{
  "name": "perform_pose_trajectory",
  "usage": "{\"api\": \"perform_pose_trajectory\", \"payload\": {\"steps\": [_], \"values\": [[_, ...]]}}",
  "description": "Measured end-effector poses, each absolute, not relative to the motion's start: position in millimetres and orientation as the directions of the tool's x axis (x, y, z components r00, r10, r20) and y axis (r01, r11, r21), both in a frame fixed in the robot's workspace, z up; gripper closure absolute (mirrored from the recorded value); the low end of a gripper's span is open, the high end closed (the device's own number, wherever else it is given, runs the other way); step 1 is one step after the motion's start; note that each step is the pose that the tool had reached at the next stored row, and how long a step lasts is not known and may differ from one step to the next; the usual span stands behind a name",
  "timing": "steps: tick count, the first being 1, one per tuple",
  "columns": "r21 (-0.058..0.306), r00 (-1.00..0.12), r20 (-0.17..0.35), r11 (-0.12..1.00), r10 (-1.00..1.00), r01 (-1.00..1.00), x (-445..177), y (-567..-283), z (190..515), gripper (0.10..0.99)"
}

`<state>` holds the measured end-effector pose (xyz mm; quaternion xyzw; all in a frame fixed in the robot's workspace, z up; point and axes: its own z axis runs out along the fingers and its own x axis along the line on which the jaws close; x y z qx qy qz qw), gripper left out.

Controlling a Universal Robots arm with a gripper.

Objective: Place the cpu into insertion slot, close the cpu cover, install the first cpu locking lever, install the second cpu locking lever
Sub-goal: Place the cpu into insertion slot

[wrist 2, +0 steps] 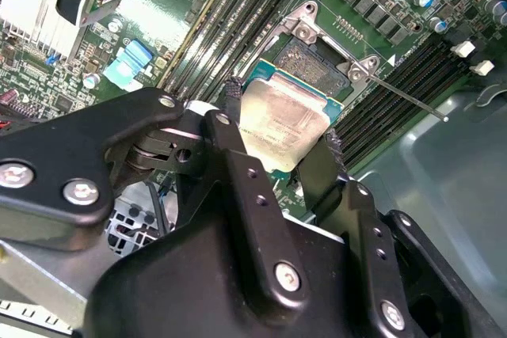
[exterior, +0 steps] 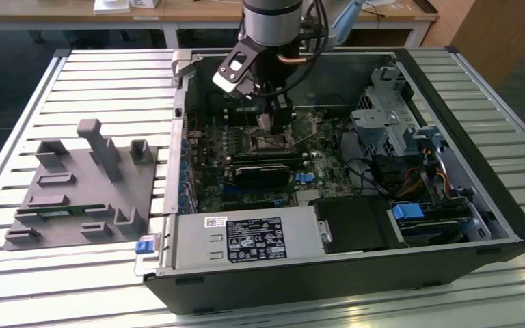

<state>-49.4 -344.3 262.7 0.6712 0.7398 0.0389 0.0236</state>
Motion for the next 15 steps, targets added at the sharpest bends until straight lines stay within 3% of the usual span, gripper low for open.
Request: {"api": "perform_pose_trajectory", "payload": {"steps": [15], "values": [[0.089, -0.099, 0.017, 0.097, 0.995, 0.991, -49.5, -341.8, 255.2, 0.549]]}}
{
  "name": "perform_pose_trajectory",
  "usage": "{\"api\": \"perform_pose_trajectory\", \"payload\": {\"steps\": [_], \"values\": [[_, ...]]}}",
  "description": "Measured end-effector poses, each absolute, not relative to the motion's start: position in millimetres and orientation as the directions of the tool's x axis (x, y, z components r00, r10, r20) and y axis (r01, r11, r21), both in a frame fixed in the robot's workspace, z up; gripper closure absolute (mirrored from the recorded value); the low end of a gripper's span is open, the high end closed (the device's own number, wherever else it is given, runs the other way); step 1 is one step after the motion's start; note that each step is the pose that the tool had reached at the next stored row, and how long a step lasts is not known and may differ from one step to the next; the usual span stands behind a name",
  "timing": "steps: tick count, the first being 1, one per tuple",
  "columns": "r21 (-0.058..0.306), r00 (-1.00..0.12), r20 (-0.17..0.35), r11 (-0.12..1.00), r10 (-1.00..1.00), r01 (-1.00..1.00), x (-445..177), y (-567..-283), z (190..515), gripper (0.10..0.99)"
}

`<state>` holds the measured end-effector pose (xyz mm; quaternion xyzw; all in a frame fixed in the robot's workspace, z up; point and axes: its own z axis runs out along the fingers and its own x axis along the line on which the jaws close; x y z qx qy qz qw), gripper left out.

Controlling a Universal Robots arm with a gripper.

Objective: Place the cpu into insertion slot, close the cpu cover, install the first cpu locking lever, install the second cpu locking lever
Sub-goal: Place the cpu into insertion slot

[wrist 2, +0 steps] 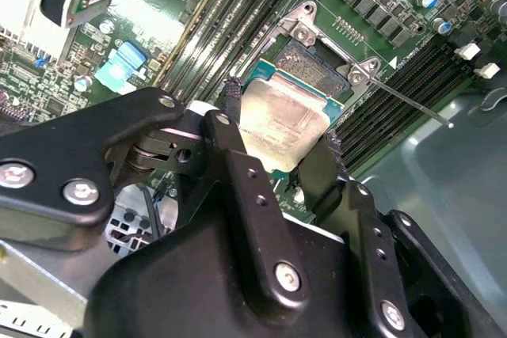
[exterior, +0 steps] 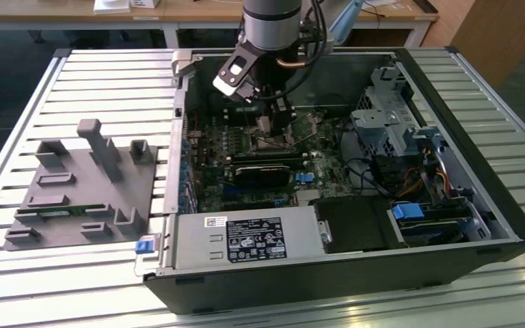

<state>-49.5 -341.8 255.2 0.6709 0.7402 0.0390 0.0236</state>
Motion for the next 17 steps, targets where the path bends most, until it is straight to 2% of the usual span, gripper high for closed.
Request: {"api": "perform_pose_trajectory", "payload": {"steps": [17], "values": [[0.089, -0.043, 0.017, 0.042, 0.999, 0.995, -49.4, -336.2, 245.8, 0.549]]}}
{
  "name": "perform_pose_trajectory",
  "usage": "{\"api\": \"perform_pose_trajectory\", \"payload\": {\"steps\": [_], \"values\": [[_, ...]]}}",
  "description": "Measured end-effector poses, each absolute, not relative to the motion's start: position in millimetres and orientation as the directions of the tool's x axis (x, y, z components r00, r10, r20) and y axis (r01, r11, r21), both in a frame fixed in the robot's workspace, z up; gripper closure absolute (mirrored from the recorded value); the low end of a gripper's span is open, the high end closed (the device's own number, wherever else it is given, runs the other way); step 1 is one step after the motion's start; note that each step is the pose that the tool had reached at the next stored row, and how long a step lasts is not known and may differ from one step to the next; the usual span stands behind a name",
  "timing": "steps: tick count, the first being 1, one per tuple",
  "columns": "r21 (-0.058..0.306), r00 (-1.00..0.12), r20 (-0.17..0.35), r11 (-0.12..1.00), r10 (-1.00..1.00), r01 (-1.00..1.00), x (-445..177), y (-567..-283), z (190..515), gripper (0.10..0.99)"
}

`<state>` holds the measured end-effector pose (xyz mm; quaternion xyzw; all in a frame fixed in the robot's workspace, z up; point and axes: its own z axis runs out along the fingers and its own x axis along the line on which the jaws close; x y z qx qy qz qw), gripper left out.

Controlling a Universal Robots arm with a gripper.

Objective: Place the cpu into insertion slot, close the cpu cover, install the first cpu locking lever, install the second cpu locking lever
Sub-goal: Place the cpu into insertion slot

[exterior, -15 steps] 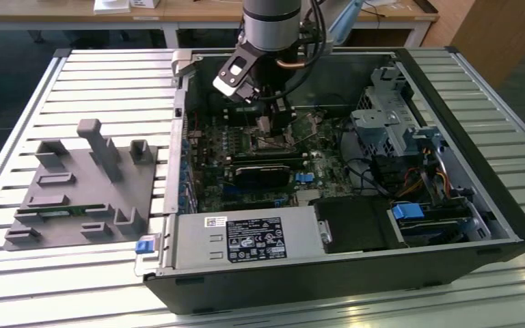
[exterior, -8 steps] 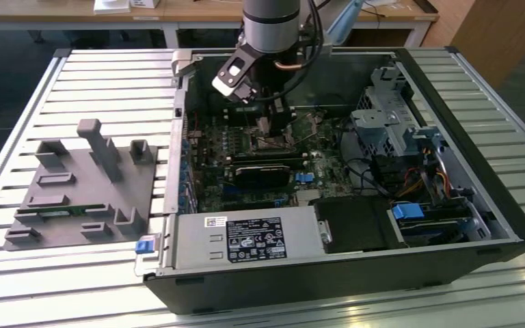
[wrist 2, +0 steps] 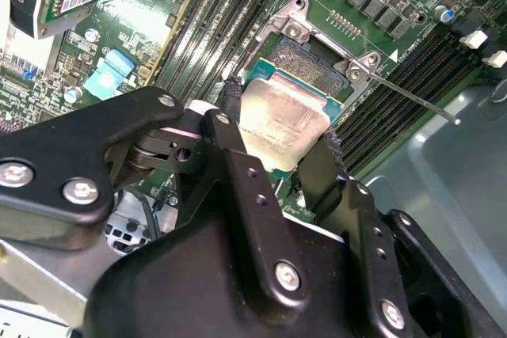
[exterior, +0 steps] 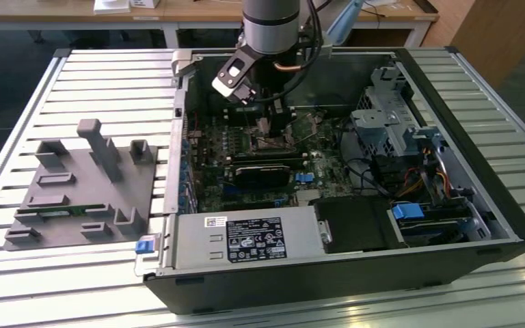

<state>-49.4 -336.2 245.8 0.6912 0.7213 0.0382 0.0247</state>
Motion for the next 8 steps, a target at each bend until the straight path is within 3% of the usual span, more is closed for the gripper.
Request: {"api": "perform_pose_trajectory", "payload": {"steps": [8], "values": [[0.089, -0.043, 0.017, 0.042, 0.999, 0.995, -49.4, -336.2, 243.9, 0.549]]}}
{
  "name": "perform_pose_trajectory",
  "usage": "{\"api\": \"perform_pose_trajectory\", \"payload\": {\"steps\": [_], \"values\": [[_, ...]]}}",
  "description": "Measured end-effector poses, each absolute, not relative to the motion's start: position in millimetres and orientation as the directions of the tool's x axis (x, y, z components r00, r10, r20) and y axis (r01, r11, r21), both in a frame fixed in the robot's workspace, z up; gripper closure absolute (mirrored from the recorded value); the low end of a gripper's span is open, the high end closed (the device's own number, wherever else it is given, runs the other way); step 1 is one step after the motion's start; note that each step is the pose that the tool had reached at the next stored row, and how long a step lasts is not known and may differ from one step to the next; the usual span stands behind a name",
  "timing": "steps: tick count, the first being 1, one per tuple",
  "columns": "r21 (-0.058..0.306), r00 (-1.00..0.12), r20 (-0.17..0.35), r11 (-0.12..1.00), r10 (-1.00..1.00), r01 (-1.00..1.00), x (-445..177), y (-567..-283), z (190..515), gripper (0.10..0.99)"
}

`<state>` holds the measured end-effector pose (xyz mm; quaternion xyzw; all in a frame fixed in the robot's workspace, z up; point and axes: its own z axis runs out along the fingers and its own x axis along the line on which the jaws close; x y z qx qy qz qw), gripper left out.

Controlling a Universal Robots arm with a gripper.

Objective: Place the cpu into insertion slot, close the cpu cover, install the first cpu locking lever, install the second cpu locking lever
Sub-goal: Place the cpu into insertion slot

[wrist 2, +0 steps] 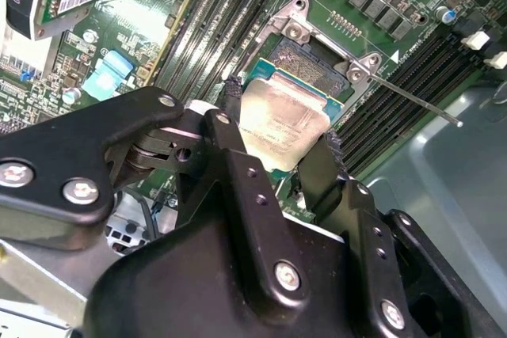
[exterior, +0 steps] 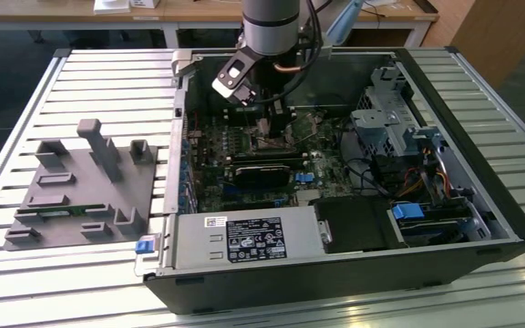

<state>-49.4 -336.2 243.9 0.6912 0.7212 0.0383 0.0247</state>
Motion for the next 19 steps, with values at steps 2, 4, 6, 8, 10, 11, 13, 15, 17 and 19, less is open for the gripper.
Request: {"api": "perform_pose_trajectory", "payload": {"steps": [2, 4, 6, 8, 10, 11, 13, 15, 17, 19], "values": [[0.089, -0.043, 0.017, 0.042, 0.999, 0.995, -49.4, -336.2, 243.8, 0.549], [0.089, -0.043, 0.017, 0.042, 0.999, 0.995, -49.4, -336.2, 243.7, 0.549], [0.089, -0.043, 0.017, 0.042, 0.999, 0.995, -49.4, -336.2, 243.5, 0.549], [0.089, -0.043, 0.017, 0.041, 0.999, 0.995, -49.4, -336.1, 243.5, 0.549], [0.089, -0.042, 0.017, 0.04, 0.999, 0.995, -49.4, -336.0, 243.3, 0.549], [0.089, -0.04, 0.017, 0.039, 0.999, 0.995, -49.4, -335.9, 243.0, 0.549], [0.089, -0.031, 0.017, 0.03, 0.999, 0.996, -49.4, -335.7, 242.5, 0.549], [0.089, -0.024, 0.017, 0.023, 1.0, 0.996, -49.4, -335.5, 241.7, 0.549], [0.089, -0.024, 0.017, 0.022, 1.0, 0.996, -49.4, -334.7, 240.8, 0.549], [0.089, -0.024, 0.017, 0.022, 1.0, 0.996, -49.2, -333.9, 239.1, 0.549]]}}
